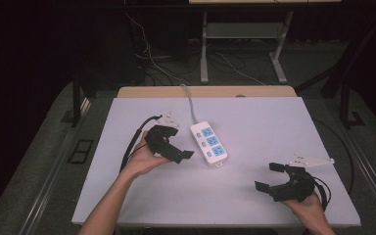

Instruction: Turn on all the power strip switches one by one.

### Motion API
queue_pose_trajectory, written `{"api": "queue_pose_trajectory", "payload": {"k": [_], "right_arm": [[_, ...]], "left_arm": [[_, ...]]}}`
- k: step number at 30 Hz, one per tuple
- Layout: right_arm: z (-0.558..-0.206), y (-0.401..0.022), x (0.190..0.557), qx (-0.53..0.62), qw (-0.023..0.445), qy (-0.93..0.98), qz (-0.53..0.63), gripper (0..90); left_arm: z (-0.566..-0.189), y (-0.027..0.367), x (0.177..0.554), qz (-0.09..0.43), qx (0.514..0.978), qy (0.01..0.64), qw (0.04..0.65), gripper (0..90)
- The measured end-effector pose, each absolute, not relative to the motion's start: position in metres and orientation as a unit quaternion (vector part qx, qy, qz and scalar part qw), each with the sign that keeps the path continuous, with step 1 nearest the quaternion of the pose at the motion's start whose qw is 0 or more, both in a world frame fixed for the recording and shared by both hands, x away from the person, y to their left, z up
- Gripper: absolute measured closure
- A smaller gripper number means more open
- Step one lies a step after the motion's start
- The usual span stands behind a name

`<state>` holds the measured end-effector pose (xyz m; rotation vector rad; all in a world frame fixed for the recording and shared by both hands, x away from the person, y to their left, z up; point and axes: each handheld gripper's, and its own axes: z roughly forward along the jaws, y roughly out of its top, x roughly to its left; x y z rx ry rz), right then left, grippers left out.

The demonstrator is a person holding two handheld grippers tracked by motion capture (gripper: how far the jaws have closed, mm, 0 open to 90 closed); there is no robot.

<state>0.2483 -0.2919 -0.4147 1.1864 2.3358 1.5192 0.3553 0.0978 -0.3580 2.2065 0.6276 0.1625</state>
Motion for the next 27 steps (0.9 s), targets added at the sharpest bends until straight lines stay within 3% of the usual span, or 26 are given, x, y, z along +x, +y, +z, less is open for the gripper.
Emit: {"api": "queue_pose_trajectory", "payload": {"k": [22,26,27], "right_arm": [[-0.415,-0.292,0.249,0.39,0.056,0.769,0.503,0.7],[-0.415,-0.292,0.249,0.39,0.055,0.769,0.503,0.7],[-0.415,-0.292,0.249,0.39,0.055,0.77,0.502,0.7]], "left_arm": [[-0.364,0.062,0.372,0.045,0.894,0.215,0.39,0.0],[-0.365,0.058,0.373,0.04,0.897,0.209,0.388,4.8],[-0.364,0.057,0.373,0.04,0.898,0.207,0.387,10.8]]}}
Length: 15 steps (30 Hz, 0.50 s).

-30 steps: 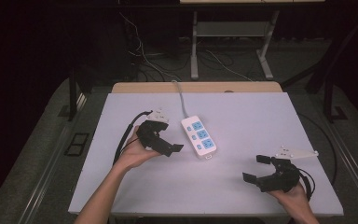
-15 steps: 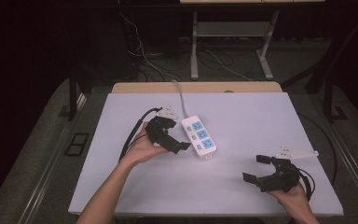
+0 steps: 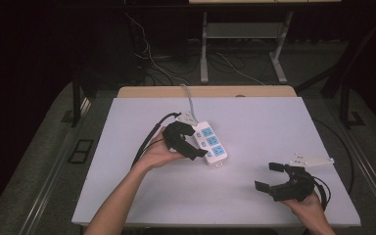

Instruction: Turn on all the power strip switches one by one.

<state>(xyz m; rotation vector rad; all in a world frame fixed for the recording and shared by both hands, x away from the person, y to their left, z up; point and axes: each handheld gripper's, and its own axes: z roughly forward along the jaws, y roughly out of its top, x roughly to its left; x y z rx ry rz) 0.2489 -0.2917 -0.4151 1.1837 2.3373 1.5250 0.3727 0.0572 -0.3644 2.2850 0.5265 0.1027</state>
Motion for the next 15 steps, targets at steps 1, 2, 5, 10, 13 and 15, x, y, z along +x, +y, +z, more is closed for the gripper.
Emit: {"api": "queue_pose_trajectory", "payload": {"k": [1,2,5,10,13,15], "right_arm": [[-0.415,-0.292,0.249,0.39,0.055,0.77,0.502,0.7],[-0.415,-0.292,0.249,0.39,0.055,0.77,0.502,0.7],[-0.415,-0.292,0.249,0.389,0.056,0.77,0.503,0.7],[-0.415,-0.292,0.249,0.39,0.055,0.769,0.503,0.7],[-0.415,-0.292,0.249,0.39,0.053,0.77,0.502,0.7],[-0.415,-0.292,0.249,0.39,0.053,0.77,0.502,0.7]], "left_arm": [[-0.365,0.056,0.373,0.041,0.898,0.204,0.388,10.8],[-0.365,0.055,0.372,0.041,0.898,0.203,0.389,14.9],[-0.365,0.053,0.373,0.04,0.9,0.196,0.387,28.4],[-0.367,0.049,0.375,0.033,0.899,0.192,0.392,48.1],[-0.369,0.046,0.376,0.035,0.9,0.194,0.388,66.4],[-0.37,0.044,0.377,0.033,0.9,0.2,0.387,74.6]]}}
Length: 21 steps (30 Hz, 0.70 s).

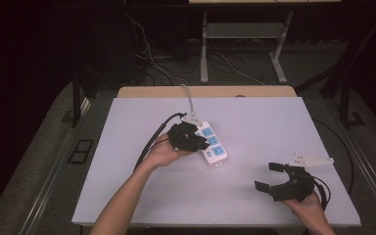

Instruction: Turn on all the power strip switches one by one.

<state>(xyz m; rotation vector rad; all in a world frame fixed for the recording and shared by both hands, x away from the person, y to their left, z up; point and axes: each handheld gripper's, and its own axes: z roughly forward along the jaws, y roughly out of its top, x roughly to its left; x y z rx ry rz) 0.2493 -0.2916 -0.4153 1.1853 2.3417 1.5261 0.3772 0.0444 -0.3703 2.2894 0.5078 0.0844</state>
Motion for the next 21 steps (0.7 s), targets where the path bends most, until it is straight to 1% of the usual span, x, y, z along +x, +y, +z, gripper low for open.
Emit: {"api": "queue_pose_trajectory", "payload": {"k": [1,2,3,4,6,21], "right_arm": [[-0.415,-0.291,0.249,0.39,0.053,0.771,0.501,0.7],[-0.415,-0.291,0.249,0.39,0.053,0.771,0.501,0.7],[-0.416,-0.291,0.25,0.388,0.053,0.772,0.5,0.7],[-0.416,-0.291,0.25,0.388,0.053,0.772,0.5,0.7],[-0.416,-0.291,0.25,0.387,0.052,0.773,0.5,0.7],[-0.416,-0.291,0.25,0.385,0.049,0.774,0.501,0.7]], "left_arm": [[-0.371,0.044,0.378,0.031,0.9,0.2,0.387,78.5],[-0.372,0.042,0.379,0.029,0.898,0.203,0.389,78.5],[-0.373,0.041,0.38,0.03,0.9,0.201,0.386,84.0],[-0.374,0.04,0.38,0.028,0.9,0.201,0.385,84.0],[-0.376,0.037,0.382,0.025,0.901,0.2,0.383,88.6],[-0.393,0.022,0.388,0.003,0.91,0.193,0.366,89.0]]}}
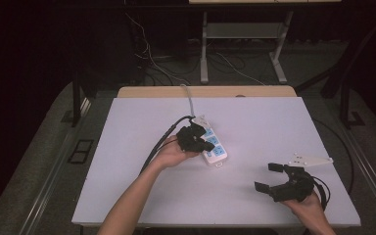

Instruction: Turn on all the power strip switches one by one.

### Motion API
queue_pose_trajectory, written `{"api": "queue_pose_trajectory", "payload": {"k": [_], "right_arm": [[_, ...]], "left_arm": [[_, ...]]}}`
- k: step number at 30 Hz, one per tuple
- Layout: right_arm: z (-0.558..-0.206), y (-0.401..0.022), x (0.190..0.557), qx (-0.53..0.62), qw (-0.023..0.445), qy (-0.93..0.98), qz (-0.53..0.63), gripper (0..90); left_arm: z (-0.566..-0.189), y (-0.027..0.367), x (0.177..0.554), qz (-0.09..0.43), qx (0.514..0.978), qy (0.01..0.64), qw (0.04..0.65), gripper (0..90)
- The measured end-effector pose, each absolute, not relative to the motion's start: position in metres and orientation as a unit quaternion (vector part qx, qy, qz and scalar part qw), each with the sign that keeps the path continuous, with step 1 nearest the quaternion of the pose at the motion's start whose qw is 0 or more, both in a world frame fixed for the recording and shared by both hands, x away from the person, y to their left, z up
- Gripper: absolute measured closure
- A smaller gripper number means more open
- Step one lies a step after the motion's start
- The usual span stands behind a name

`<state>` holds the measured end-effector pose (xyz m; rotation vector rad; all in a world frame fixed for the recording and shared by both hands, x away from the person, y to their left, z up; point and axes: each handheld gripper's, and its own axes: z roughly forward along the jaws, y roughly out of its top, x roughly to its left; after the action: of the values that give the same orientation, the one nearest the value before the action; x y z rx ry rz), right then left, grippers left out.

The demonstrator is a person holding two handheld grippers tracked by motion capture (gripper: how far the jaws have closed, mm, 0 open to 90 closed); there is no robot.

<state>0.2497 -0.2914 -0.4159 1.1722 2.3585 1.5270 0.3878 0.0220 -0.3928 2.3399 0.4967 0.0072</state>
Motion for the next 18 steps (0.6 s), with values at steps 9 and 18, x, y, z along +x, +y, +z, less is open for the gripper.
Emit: {"api": "queue_pose_trajectory", "payload": {"k": [9,18], "right_arm": [[-0.416,-0.291,0.25,0.383,0.047,0.775,0.5,0.7],[-0.416,-0.291,0.25,0.382,0.047,0.776,0.499,0.7]], "left_arm": [[-0.403,0.02,0.391,-0.005,0.911,0.2,0.361,89.0],[-0.412,0.023,0.391,-0.008,0.911,0.205,0.357,88.9]]}}
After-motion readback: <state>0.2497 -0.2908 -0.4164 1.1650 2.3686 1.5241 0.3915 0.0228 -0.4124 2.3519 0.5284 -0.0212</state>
